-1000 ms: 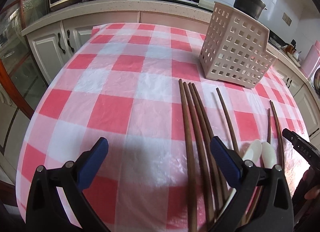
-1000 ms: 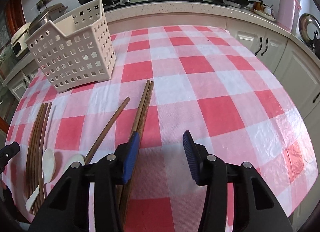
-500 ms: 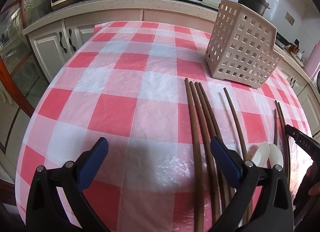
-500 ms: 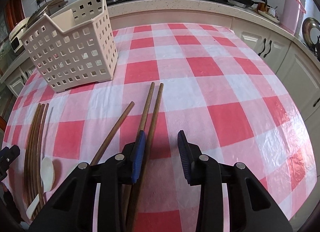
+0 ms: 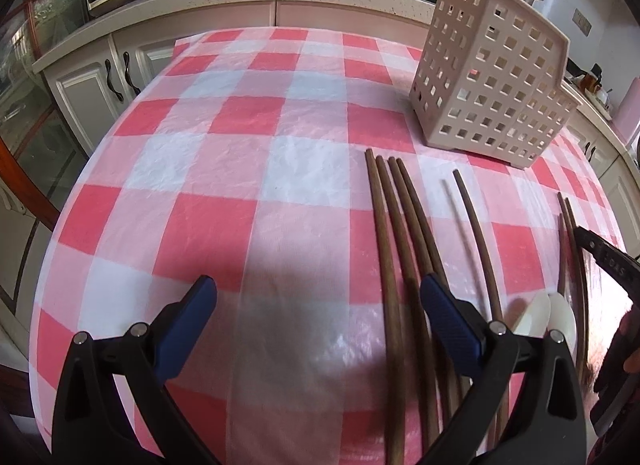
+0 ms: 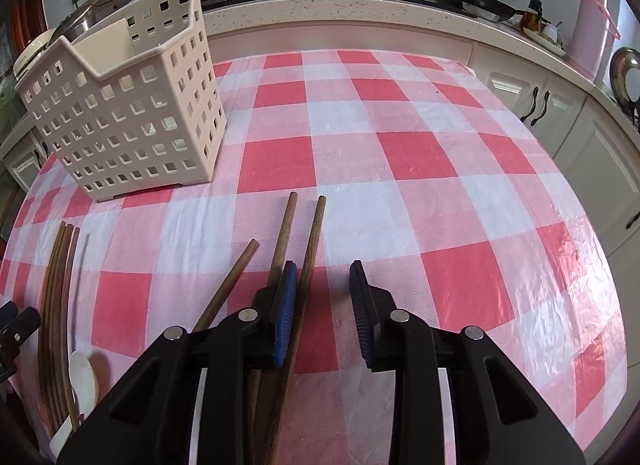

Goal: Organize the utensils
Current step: 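Lower the right gripper onto a wooden chopstick and close on it, then lift the chopstick with the right gripper and carry it over the white caddy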

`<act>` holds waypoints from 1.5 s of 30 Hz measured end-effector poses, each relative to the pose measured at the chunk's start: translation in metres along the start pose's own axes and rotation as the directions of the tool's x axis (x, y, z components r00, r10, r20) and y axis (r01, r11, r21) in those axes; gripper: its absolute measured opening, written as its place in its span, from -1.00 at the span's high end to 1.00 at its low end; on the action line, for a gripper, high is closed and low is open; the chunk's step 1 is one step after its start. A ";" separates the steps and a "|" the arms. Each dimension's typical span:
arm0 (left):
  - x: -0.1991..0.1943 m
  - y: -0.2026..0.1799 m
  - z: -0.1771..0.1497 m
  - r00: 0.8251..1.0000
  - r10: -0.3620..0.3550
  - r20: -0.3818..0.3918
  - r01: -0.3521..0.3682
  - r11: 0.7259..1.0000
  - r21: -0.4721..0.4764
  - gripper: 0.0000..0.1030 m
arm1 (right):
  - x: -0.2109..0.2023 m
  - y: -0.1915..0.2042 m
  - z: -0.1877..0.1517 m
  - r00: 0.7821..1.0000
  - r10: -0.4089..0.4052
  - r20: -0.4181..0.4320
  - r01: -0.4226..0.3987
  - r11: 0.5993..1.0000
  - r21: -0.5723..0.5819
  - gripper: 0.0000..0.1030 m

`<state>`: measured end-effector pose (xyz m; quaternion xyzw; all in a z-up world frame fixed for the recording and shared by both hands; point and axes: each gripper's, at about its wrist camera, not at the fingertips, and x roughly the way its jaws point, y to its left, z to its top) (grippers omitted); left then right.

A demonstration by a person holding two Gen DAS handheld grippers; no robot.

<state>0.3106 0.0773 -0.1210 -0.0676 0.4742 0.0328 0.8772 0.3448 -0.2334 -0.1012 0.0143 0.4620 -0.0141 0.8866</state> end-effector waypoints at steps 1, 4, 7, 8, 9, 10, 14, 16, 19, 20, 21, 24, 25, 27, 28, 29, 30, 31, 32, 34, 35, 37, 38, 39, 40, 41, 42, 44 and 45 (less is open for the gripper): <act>0.002 -0.001 0.002 1.000 0.006 0.001 -0.006 1.000 0.002 -0.90 | 0.000 0.000 0.000 1.000 0.001 0.000 -0.001 1.000 0.001 0.47; 0.008 -0.001 0.007 0.999 0.032 -0.002 -0.032 0.999 -0.007 -0.86 | -0.001 -0.001 -0.001 1.000 0.008 0.001 -0.008 1.000 0.003 0.47; 0.009 0.000 0.010 0.999 0.047 0.004 -0.047 0.999 -0.019 -0.84 | -0.002 -0.002 -0.002 1.000 0.018 0.003 -0.018 1.000 0.003 0.47; 0.011 0.001 0.012 0.998 0.060 0.003 -0.060 0.998 -0.020 -0.81 | -0.002 -0.003 -0.002 1.000 0.020 0.003 -0.020 1.000 0.003 0.47; 0.013 0.002 0.013 0.997 0.071 0.000 -0.071 0.997 -0.019 -0.81 | -0.002 -0.003 -0.002 1.000 0.022 0.004 -0.023 1.000 0.005 0.47; 0.014 0.002 0.013 0.996 0.090 0.000 -0.090 0.996 -0.011 -0.81 | -0.002 -0.003 -0.002 1.000 0.024 0.005 -0.024 1.000 0.005 0.47; 0.019 0.003 0.020 0.993 0.115 -0.006 -0.115 0.993 -0.009 -0.86 | -0.002 -0.004 -0.002 0.999 0.031 0.007 -0.031 1.000 0.005 0.47; 0.021 0.003 0.022 0.993 0.116 -0.018 -0.116 0.993 -0.014 -0.88 | -0.002 -0.003 -0.002 1.000 0.030 0.009 -0.030 1.000 -0.004 0.47; 0.021 0.001 0.024 0.994 0.112 -0.015 -0.112 0.994 -0.010 -0.79 | -0.001 -0.001 -0.002 1.000 0.019 0.012 -0.018 0.999 -0.028 0.53; 0.020 -0.001 0.024 0.994 0.105 -0.011 -0.105 0.994 -0.001 -0.67 | -0.001 -0.002 -0.001 1.000 0.017 0.010 -0.017 0.999 -0.028 0.58; 0.019 -0.005 0.024 0.995 0.096 -0.010 -0.096 0.995 0.014 -0.59 | -0.001 -0.004 -0.001 1.000 0.021 0.008 -0.020 0.999 -0.025 0.60; 0.015 -0.015 0.023 0.997 0.079 -0.010 -0.079 0.996 0.047 -0.19 | 0.001 -0.007 0.002 1.000 0.024 0.000 -0.024 0.999 -0.026 0.70; 0.014 -0.018 0.023 0.997 0.072 -0.012 -0.072 0.996 0.056 -0.05 | 0.001 -0.008 0.003 1.000 0.024 -0.002 -0.024 0.999 -0.028 0.73; 0.014 -0.024 0.022 0.998 0.059 -0.016 -0.058 0.996 0.070 0.14 | 0.001 -0.008 0.003 1.000 0.021 -0.003 -0.021 0.999 -0.038 0.76; 0.013 -0.026 0.021 0.998 0.055 -0.016 -0.054 0.996 0.076 0.19 | 0.002 -0.008 0.003 1.000 0.020 -0.002 -0.020 0.999 -0.044 0.77; 0.013 -0.029 0.021 0.999 0.048 -0.015 -0.047 0.995 0.084 0.31 | 0.002 -0.008 0.003 1.000 0.023 -0.001 -0.023 0.999 -0.046 0.78; 0.012 -0.031 0.020 0.999 0.044 -0.015 -0.042 0.995 0.090 0.47 | 0.001 -0.009 0.003 1.000 0.025 0.000 -0.025 0.999 -0.045 0.78; 0.012 -0.033 0.020 0.999 0.040 -0.014 -0.038 0.995 0.094 0.55 | 0.001 -0.010 0.002 1.000 0.029 0.001 -0.029 0.999 -0.039 0.79; 0.012 -0.034 0.020 0.999 0.034 -0.013 -0.033 0.995 0.097 0.67 | 0.000 -0.011 0.002 1.000 0.032 0.002 -0.031 0.999 -0.034 0.79; 0.011 -0.033 0.019 1.000 0.021 -0.014 -0.020 0.995 0.093 0.81 | -0.001 -0.014 0.001 0.999 0.039 0.010 -0.039 0.999 -0.020 0.80; 0.011 -0.033 0.018 1.000 0.017 -0.014 -0.016 0.996 0.090 0.85 | -0.003 -0.015 0.001 0.999 0.041 0.016 -0.041 0.999 -0.016 0.81; 0.010 -0.031 0.019 1.000 0.000 -0.014 0.001 0.997 0.080 0.86 | -0.009 -0.017 -0.001 0.998 0.050 0.038 -0.050 0.999 -0.007 0.81; 0.009 -0.030 0.017 1.000 -0.010 -0.011 0.010 0.997 0.071 0.86 | -0.014 -0.017 -0.001 0.997 0.058 0.053 -0.058 0.998 -0.003 0.82; 0.009 -0.028 0.017 1.000 -0.016 -0.007 0.016 0.998 0.065 0.87 | -0.019 -0.017 -0.001 0.996 0.061 0.069 -0.061 0.998 -0.003 0.82; 0.008 -0.027 0.018 1.000 -0.019 -0.003 0.019 0.998 0.062 0.87 | -0.024 -0.016 -0.001 0.995 0.063 0.082 -0.063 0.998 -0.005 0.82; 0.005 -0.026 0.016 1.000 -0.023 0.012 0.023 0.998 0.061 0.87 | -0.027 -0.016 -0.001 0.994 0.064 0.090 -0.064 0.998 -0.006 0.82; 0.002 -0.026 0.016 0.999 -0.028 0.026 0.026 0.998 0.060 0.87 | -0.034 -0.016 -0.002 0.992 0.069 0.106 -0.069 0.998 -0.003 0.82; -0.006 -0.025 0.015 0.998 -0.032 0.062 0.028 0.998 0.063 0.88 | -0.043 -0.016 -0.002 0.989 0.072 0.130 -0.072 0.997 -0.001 0.82; -0.011 -0.025 0.015 0.996 -0.033 0.081 0.028 0.998 0.065 0.88 | -0.049 -0.015 -0.002 0.987 0.074 0.144 -0.074 0.997 -0.001 0.82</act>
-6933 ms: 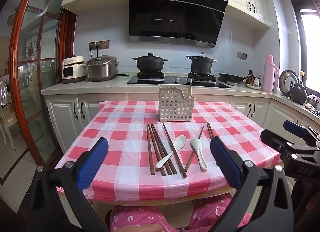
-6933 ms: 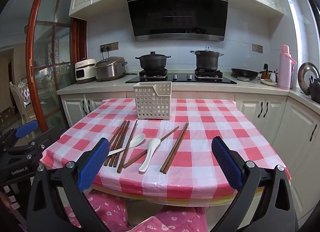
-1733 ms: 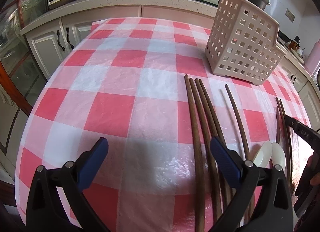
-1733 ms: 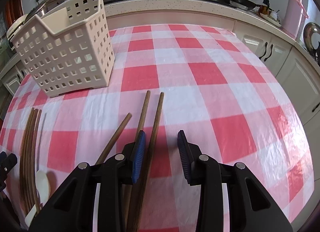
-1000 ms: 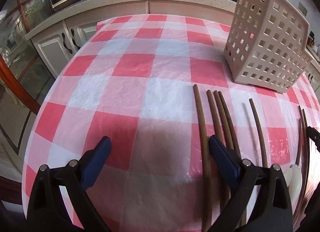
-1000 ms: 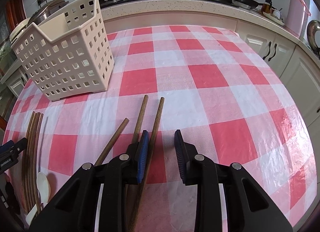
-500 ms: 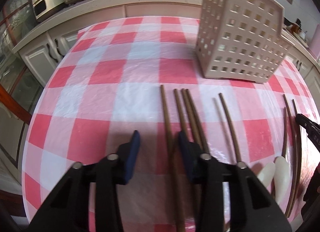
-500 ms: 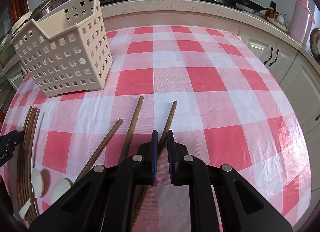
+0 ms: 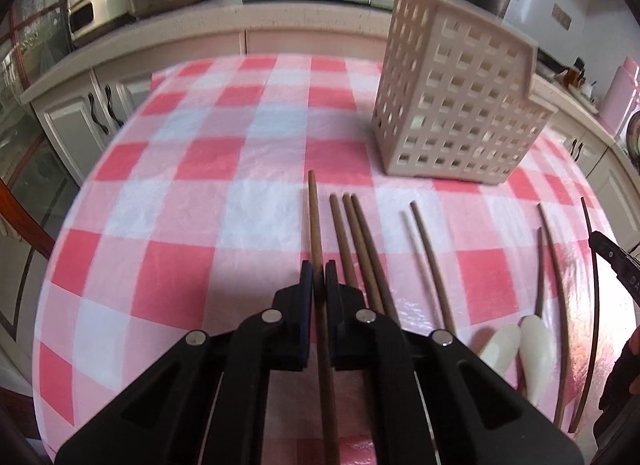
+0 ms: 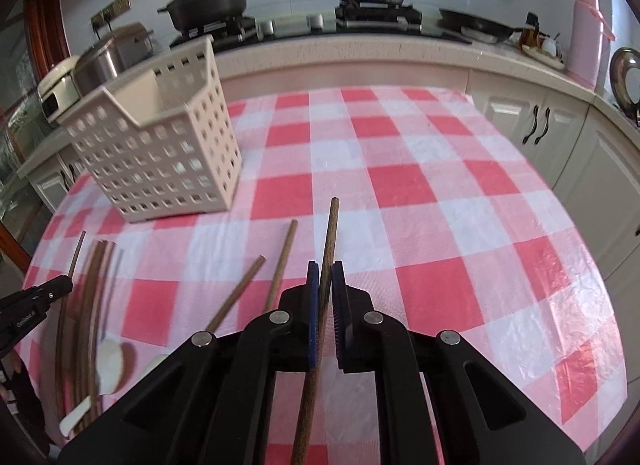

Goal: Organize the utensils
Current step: 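Lift the chopstick with the right gripper and carry it over the white caddy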

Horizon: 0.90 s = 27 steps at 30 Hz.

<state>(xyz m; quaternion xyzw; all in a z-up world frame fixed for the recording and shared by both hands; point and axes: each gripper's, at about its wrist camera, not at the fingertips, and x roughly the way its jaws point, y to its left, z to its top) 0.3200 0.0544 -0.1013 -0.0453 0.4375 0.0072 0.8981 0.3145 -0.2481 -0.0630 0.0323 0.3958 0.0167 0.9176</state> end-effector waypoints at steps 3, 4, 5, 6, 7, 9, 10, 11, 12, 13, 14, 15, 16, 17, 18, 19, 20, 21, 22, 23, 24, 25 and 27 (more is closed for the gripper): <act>-0.016 0.002 -0.001 0.998 -0.003 0.061 0.003 1.000 -0.006 0.88 | -0.015 0.003 0.002 0.999 0.006 0.040 -0.006 1.000 -0.005 0.83; -0.019 0.002 -0.001 0.997 -0.003 0.072 0.004 1.000 -0.009 0.88 | -0.020 0.004 0.002 0.999 0.006 0.051 -0.006 1.000 -0.007 0.83; -0.024 0.004 -0.001 0.996 0.001 0.090 0.000 1.000 -0.013 0.88 | -0.025 0.005 0.003 0.998 0.009 0.062 -0.008 1.000 -0.008 0.83; -0.029 0.004 -0.001 0.994 0.004 0.108 -0.003 1.000 -0.014 0.88 | -0.028 0.006 0.003 0.998 0.012 0.069 -0.011 1.000 -0.008 0.83; -0.035 0.005 -0.001 0.992 0.003 0.130 -0.001 1.000 -0.016 0.88 | -0.033 0.006 0.003 0.996 0.014 0.083 -0.013 1.000 -0.007 0.83; -0.044 0.007 0.000 0.987 0.004 0.163 -0.001 1.000 -0.020 0.88 | -0.043 0.008 0.003 0.993 0.022 0.115 -0.021 1.000 -0.010 0.83; -0.049 0.008 0.000 0.983 0.005 0.181 -0.001 1.000 -0.019 0.88 | -0.046 0.008 0.002 0.992 0.024 0.125 -0.023 1.000 -0.010 0.83; -0.054 0.008 0.000 0.980 0.006 0.200 -0.002 1.000 -0.018 0.88 | -0.050 0.008 0.002 0.991 0.025 0.135 -0.025 1.000 -0.007 0.83; -0.059 0.009 -0.001 0.976 0.004 0.216 0.000 1.000 -0.019 0.88 | -0.055 0.009 0.002 0.988 0.031 0.149 -0.030 1.000 -0.005 0.83; -0.065 0.009 -0.002 0.972 0.003 0.234 0.002 1.000 -0.021 0.88 | -0.059 0.009 0.002 0.986 0.036 0.160 -0.036 0.999 -0.006 0.83; -0.069 0.010 -0.002 0.968 0.005 0.250 0.001 1.000 -0.022 0.88 | -0.063 0.010 0.001 0.984 0.042 0.174 -0.040 0.999 -0.011 0.83; -0.075 0.010 -0.004 0.964 0.005 0.267 0.001 1.000 -0.023 0.88 | -0.067 0.012 0.001 0.982 0.042 0.184 -0.040 0.999 -0.015 0.83; -0.080 0.010 -0.004 0.959 0.007 0.282 -0.001 1.000 -0.023 0.88 | -0.073 0.014 0.001 0.979 0.042 0.201 -0.038 0.999 -0.023 0.83; -0.086 0.010 -0.005 0.954 0.008 0.299 -0.001 1.000 -0.023 0.88 | -0.077 0.015 0.001 0.976 0.046 0.212 -0.041 0.999 -0.028 0.83; -0.091 0.010 -0.005 0.950 0.005 0.312 0.001 1.000 -0.021 0.88 | -0.081 0.016 0.001 0.974 0.050 0.221 -0.044 0.999 -0.030 0.83; -0.096 0.010 -0.006 0.945 0.004 0.327 0.002 1.000 -0.020 0.88 | -0.084 0.017 0.001 0.972 0.052 0.228 -0.046 0.998 -0.032 0.83; -0.100 0.010 -0.006 0.942 0.005 0.337 0.002 1.000 -0.020 0.88 | -0.089 0.018 0.001 0.969 0.055 0.240 -0.048 0.998 -0.036 0.83; -0.105 0.010 -0.006 0.937 0.004 0.350 0.003 1.000 -0.019 0.88 | -0.094 0.020 0.001 0.966 0.056 0.253 -0.047 0.998 -0.040 0.83; -0.110 0.009 -0.006 0.932 0.001 0.361 0.005 1.000 -0.018 0.88 | -0.097 0.021 0.002 0.964 0.057 0.261 -0.047 0.998 -0.044 0.83; -0.116 0.009 -0.007 0.927 -0.001 0.376 0.007 1.000 -0.014 0.88 | -0.102 0.022 0.002 0.961 0.060 0.271 -0.048 0.998 -0.049 0.83; -0.121 0.008 -0.006 0.922 0.000 0.387 0.004 1.000 -0.012 0.88 | -0.106 0.024 0.003 0.957 0.062 0.282 -0.049 0.997 -0.053 0.83; -0.127 0.007 -0.007 0.915 0.002 0.404 0.001 1.000 -0.007 0.88 | -0.109 0.025 0.004 0.955 0.063 0.290 -0.048 0.997 -0.057 0.83; -0.133 0.006 -0.007 0.907 0.004 0.421 -0.004 1.000 0.000 0.88 | -0.116 0.028 0.005 0.949 0.064 0.308 -0.045 0.997 -0.068 0.83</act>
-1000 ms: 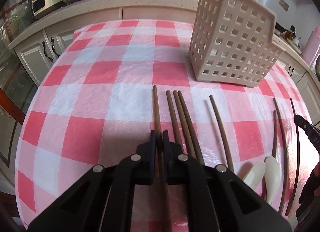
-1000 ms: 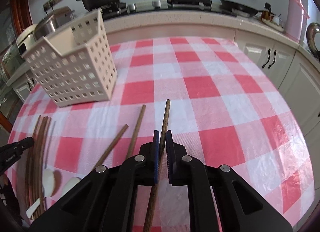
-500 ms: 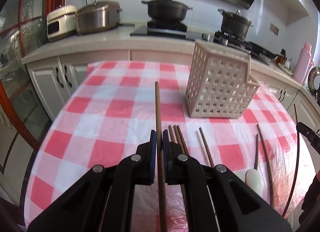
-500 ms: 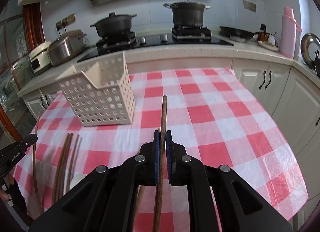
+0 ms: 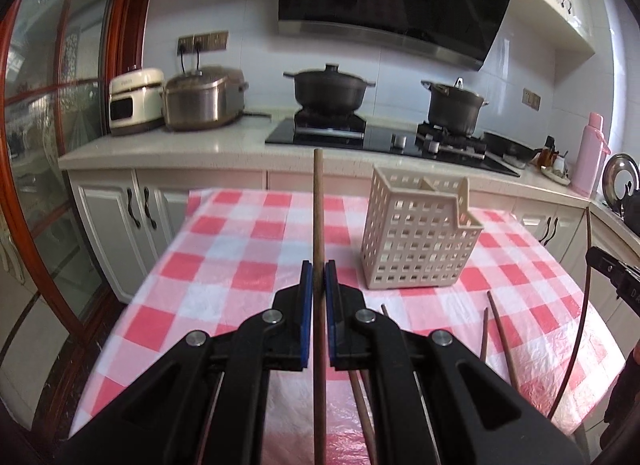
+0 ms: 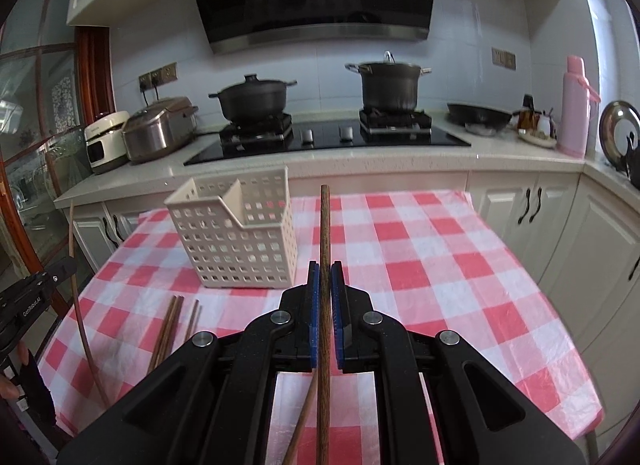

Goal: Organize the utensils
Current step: 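Lift the chopstick with the right gripper and carry it over the white caddy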

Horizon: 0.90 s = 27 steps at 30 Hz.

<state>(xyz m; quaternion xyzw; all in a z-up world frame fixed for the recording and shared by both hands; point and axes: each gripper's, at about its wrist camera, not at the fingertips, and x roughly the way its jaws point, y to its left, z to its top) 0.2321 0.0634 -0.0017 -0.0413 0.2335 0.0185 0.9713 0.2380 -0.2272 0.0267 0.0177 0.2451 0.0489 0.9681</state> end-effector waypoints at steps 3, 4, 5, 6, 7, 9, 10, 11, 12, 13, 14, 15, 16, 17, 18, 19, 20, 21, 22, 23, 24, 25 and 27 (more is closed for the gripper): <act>-0.008 0.000 0.002 1.000 -0.006 0.020 0.006 1.000 -0.001 0.88 | -0.006 0.003 0.002 1.000 0.004 0.019 -0.004 1.000 -0.006 0.83; -0.010 0.000 0.003 1.000 -0.007 0.025 0.007 1.000 -0.004 0.88 | -0.009 0.004 0.004 1.000 0.006 0.027 -0.005 1.000 -0.009 0.83; -0.012 0.001 0.004 0.999 -0.008 0.032 0.008 1.000 -0.005 0.88 | -0.010 0.004 0.005 0.999 0.007 0.032 -0.006 1.000 -0.010 0.83; -0.014 0.001 0.005 0.999 -0.008 0.037 0.009 1.000 -0.004 0.88 | -0.011 0.005 0.006 0.999 0.007 0.037 -0.007 1.000 -0.012 0.83; -0.015 0.001 0.006 0.999 -0.008 0.041 0.008 1.000 -0.003 0.88 | -0.013 0.005 0.007 0.999 0.008 0.043 -0.007 1.000 -0.015 0.83; -0.018 0.000 0.009 0.998 -0.006 0.055 0.006 1.000 -0.001 0.88 | -0.014 0.006 0.009 0.999 0.009 0.050 -0.008 1.000 -0.020 0.83; -0.020 -0.001 0.010 0.998 -0.006 0.062 0.007 1.000 0.000 0.88 | -0.014 0.006 0.010 0.998 0.009 0.054 -0.008 1.000 -0.021 0.83; -0.020 -0.001 0.012 0.998 -0.008 0.067 0.007 1.000 0.001 0.88 | -0.014 0.007 0.012 0.998 0.011 0.059 -0.009 1.000 -0.025 0.83; -0.021 -0.002 0.013 0.997 -0.008 0.074 0.008 1.000 0.005 0.88 | -0.014 0.007 0.014 0.998 0.012 0.064 -0.010 0.999 -0.030 0.83; -0.022 -0.003 0.015 0.997 -0.009 0.079 0.008 1.000 0.009 0.88 | -0.014 0.008 0.015 0.998 0.013 0.068 -0.011 0.999 -0.033 0.83; -0.023 -0.004 0.017 0.996 -0.010 0.088 0.009 1.000 0.015 0.88 | -0.014 0.009 0.018 0.997 0.015 0.076 -0.013 0.999 -0.036 0.83; -0.024 -0.005 0.019 0.995 -0.010 0.096 0.008 1.000 0.020 0.88 | -0.014 0.009 0.020 0.997 0.017 0.081 -0.014 0.999 -0.039 0.83; -0.024 -0.007 0.021 0.995 -0.011 0.104 0.008 1.000 0.028 0.88 | -0.014 0.010 0.023 0.996 0.020 0.089 -0.017 0.999 -0.043 0.83; -0.024 -0.009 0.023 0.994 -0.011 0.109 0.007 0.999 0.033 0.88 | -0.014 0.011 0.024 0.995 0.022 0.093 -0.018 0.999 -0.045 0.83; -0.025 -0.011 0.026 0.993 -0.012 0.116 0.007 0.999 0.039 0.88 | -0.013 0.012 0.027 0.995 0.023 0.098 -0.019 0.999 -0.049 0.83; -0.025 -0.012 0.028 0.993 -0.014 0.119 0.009 0.999 0.043 0.88 | -0.012 0.012 0.029 0.995 0.026 0.100 -0.021 0.998 -0.051 0.83; -0.024 -0.014 0.031 0.992 -0.018 0.122 0.012 0.999 0.049 0.88 | -0.011 0.013 0.031 0.994 0.029 0.102 -0.024 0.998 -0.052 0.83; -0.023 -0.016 0.034 0.992 -0.022 0.125 0.015 0.998 0.053 0.88 | -0.009 0.013 0.034 0.994 0.034 0.105 -0.028 0.998 -0.054 0.83; -0.022 -0.017 0.036 0.992 -0.025 0.127 0.018 0.998 0.055 0.88 | -0.008 0.013 0.038 0.993 0.037 0.109 -0.031 0.998 -0.057 0.84; -0.021 -0.019 0.041 0.991 -0.032 0.129 0.025 0.998 0.057 0.88 | -0.007 0.013 0.042 0.993 0.039 0.112 -0.033 0.998 -0.060 0.84; -0.020 -0.020 0.046 0.991 -0.043 0.130 0.036 0.998 0.058 0.88 | -0.006 0.013 0.045 0.992 0.044 0.115 -0.037 0.997 -0.063 0.84; -0.019 -0.021 0.049 0.990 -0.051 0.130 0.043 0.997 0.058 0.88 | -0.006 0.014 0.049 0.992 0.048 0.118 -0.041 0.997 -0.066 0.84; -0.019 -0.026 0.061 0.988 -0.074 0.134 0.066 0.996 0.064 0.88 | -0.005 0.017 0.057 0.990 0.056 0.129 -0.047 0.996 -0.077 0.84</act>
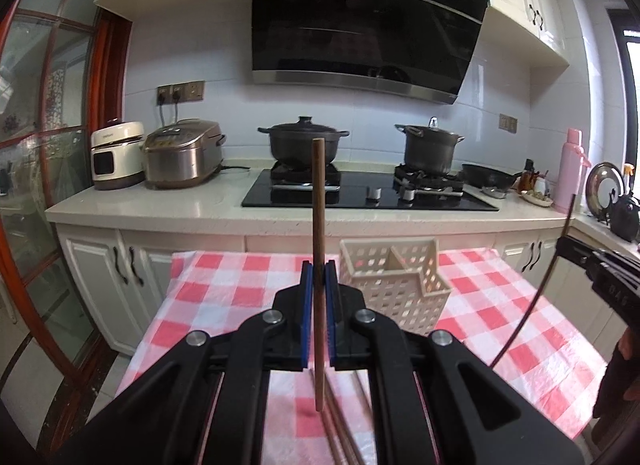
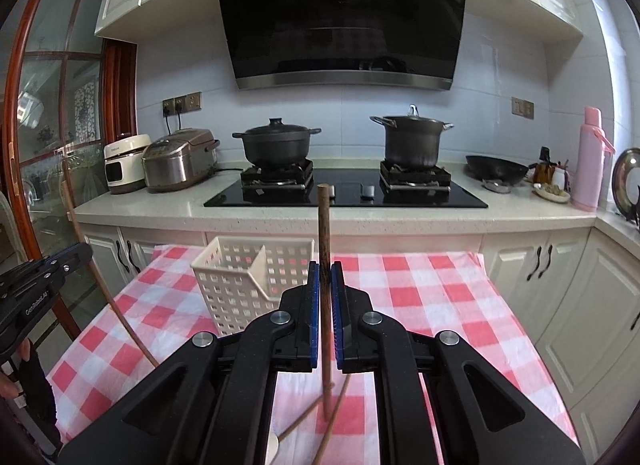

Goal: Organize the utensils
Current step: 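Lift the chopstick with the right gripper and carry it over the white caddy, then lower the chopstick into the caddy and open the right gripper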

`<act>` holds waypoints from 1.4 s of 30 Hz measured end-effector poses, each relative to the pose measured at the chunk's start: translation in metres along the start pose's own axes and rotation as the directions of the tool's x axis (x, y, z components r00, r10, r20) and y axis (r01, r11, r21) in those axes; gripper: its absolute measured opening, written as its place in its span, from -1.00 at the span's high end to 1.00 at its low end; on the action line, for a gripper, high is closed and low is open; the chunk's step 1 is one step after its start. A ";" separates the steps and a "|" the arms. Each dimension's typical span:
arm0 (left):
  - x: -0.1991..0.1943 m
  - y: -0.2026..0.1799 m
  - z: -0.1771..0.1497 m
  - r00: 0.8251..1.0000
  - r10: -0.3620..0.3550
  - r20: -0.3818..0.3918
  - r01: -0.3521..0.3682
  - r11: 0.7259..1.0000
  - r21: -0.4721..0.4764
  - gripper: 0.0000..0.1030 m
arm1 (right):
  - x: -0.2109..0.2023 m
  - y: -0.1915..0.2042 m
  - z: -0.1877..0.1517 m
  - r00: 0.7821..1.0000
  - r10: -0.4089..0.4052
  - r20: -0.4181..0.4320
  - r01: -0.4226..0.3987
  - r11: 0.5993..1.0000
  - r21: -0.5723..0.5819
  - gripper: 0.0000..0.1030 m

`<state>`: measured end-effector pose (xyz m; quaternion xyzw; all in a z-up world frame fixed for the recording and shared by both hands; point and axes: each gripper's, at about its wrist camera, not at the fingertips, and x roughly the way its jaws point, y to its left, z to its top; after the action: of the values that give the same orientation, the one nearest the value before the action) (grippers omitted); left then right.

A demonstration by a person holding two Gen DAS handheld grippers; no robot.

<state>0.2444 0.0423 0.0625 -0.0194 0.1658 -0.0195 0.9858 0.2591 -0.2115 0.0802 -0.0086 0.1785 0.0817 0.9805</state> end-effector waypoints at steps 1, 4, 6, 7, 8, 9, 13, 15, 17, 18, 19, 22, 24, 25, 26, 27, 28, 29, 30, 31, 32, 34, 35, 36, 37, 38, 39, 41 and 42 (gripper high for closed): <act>0.001 -0.002 0.004 1.000 -0.008 0.002 0.008 1.000 0.003 0.88 | 0.001 0.001 0.006 1.000 0.007 0.009 -0.007 1.000 -0.006 0.84; 0.003 -0.010 0.024 0.999 -0.049 0.011 0.049 0.999 0.006 0.88 | 0.003 0.002 0.023 0.999 0.021 0.034 -0.020 1.000 -0.014 0.84; 0.003 -0.015 0.038 0.998 -0.065 0.023 0.064 0.998 0.011 0.88 | 0.005 0.002 0.038 0.998 0.027 0.056 -0.026 1.000 -0.017 0.84; 0.003 -0.017 0.046 0.997 -0.072 0.030 0.071 0.997 0.014 0.88 | 0.006 0.002 0.045 0.997 0.032 0.063 -0.032 0.999 -0.015 0.84; 0.003 -0.019 0.052 0.996 -0.079 0.034 0.079 0.997 0.016 0.88 | 0.007 0.001 0.051 0.997 0.039 0.069 -0.038 0.999 -0.013 0.84; 0.002 -0.022 0.060 0.995 -0.091 0.039 0.090 0.996 0.019 0.88 | 0.007 0.001 0.057 0.996 0.042 0.076 -0.041 0.999 -0.014 0.84; 0.000 -0.032 0.093 0.990 -0.124 0.071 0.122 0.992 0.037 0.88 | 0.013 0.003 0.087 0.991 0.058 0.119 -0.055 0.998 -0.025 0.84; 0.002 -0.036 0.108 0.988 -0.129 0.085 0.126 0.991 0.040 0.88 | 0.019 0.004 0.099 0.989 0.071 0.132 -0.069 0.997 -0.020 0.84; 0.008 -0.039 0.122 0.987 -0.121 0.104 0.117 0.992 0.043 0.88 | 0.025 0.004 0.108 0.986 0.089 0.142 -0.089 0.996 -0.010 0.84; 0.013 -0.040 0.128 0.987 -0.118 0.109 0.115 0.993 0.040 0.88 | 0.028 0.004 0.112 0.985 0.095 0.146 -0.095 0.995 -0.007 0.84; 0.020 -0.041 0.135 0.987 -0.118 0.111 0.114 0.993 0.037 0.88 | 0.033 0.005 0.116 0.983 0.105 0.153 -0.106 0.994 -0.004 0.84; 0.041 -0.044 0.147 0.989 -0.100 0.112 0.096 0.995 0.038 0.88 | 0.049 0.010 0.123 0.980 0.126 0.154 -0.128 0.992 -0.001 0.84; 0.058 -0.043 0.149 0.991 -0.101 0.093 0.099 0.995 0.026 0.88 | 0.062 0.014 0.123 0.981 0.136 0.142 -0.136 0.991 -0.006 0.84; 0.067 -0.042 0.149 0.991 -0.104 0.079 0.102 0.995 0.018 0.88 | 0.067 0.017 0.121 0.981 0.137 0.135 -0.138 0.990 -0.009 0.84; 0.078 -0.041 0.146 0.993 -0.105 0.061 0.105 0.994 0.008 0.88 | 0.075 0.019 0.118 0.982 0.141 0.122 -0.141 0.990 -0.012 0.84; 0.088 -0.040 0.142 0.993 -0.108 0.042 0.108 0.994 0.000 0.88 | 0.082 0.021 0.115 0.984 0.145 0.108 -0.144 0.989 -0.015 0.84; 0.096 -0.039 0.139 0.994 -0.110 0.026 0.110 0.994 -0.005 0.88 | 0.089 0.024 0.111 0.985 0.147 0.094 -0.146 0.989 -0.018 0.84; 0.108 -0.038 0.132 0.993 -0.118 -0.001 0.117 0.993 -0.015 0.88 | 0.097 0.025 0.107 0.986 0.151 0.075 -0.150 0.988 -0.019 0.84; 0.117 -0.037 0.127 0.992 -0.126 -0.027 0.126 0.992 -0.024 0.88 | 0.103 0.026 0.103 0.986 0.155 0.060 -0.154 0.988 -0.019 0.84; 0.125 -0.035 0.122 0.990 -0.132 -0.047 0.131 0.991 -0.030 0.88 | 0.111 0.026 0.098 0.986 0.163 0.033 -0.162 0.987 -0.011 0.84; 0.136 -0.033 0.116 0.987 -0.141 -0.078 0.138 0.990 -0.041 0.88 | 0.119 0.025 0.094 0.985 0.173 0.008 -0.173 0.985 0.001 0.84; 0.150 -0.029 0.105 0.980 -0.158 -0.124 0.151 0.986 -0.062 0.88 | 0.131 0.024 0.087 0.980 0.193 -0.042 -0.192 0.981 0.024 0.84; 0.158 -0.027 0.098 0.974 -0.168 -0.149 0.158 0.984 -0.078 0.88 | 0.139 0.022 0.083 0.976 0.206 -0.075 -0.203 0.978 0.039 0.84; 0.165 -0.025 0.093 0.969 -0.178 -0.174 0.164 0.982 -0.092 0.88 | 0.143 0.022 0.080 0.972 0.215 -0.096 -0.211 0.976 0.049 0.84; 0.169 -0.023 0.088 0.965 -0.184 -0.187 0.168 0.981 -0.100 0.88 | 0.150 0.021 0.077 0.968 0.220 -0.124 -0.214 0.975 0.062 0.84; 0.174 -0.021 0.083 0.960 -0.190 -0.206 0.171 0.979 -0.107 0.88 | 0.156 0.021 0.074 0.963 0.223 -0.149 -0.215 0.974 0.067 0.84; 0.179 -0.019 0.078 0.956 -0.193 -0.221 0.172 0.979 -0.111 0.88 | 0.161 0.022 0.072 0.961 0.223 -0.165 -0.215 0.974 0.068 0.84; 0.186 -0.020 0.070 0.951 -0.193 -0.242 0.171 0.979 -0.106 0.88 | 0.171 0.021 0.066 0.957 0.216 -0.196 -0.204 0.976 0.077 0.83; 0.189 -0.019 0.066 0.950 -0.190 -0.249 0.169 0.980 -0.105 0.88 | 0.174 0.021 0.063 0.955 0.215 -0.204 -0.203 0.976 0.078 0.83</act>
<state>0.4442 0.0167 0.0643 -0.0721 0.2910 -0.1046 0.9483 0.4387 -0.1608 0.0782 0.0294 0.2840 0.1783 0.9416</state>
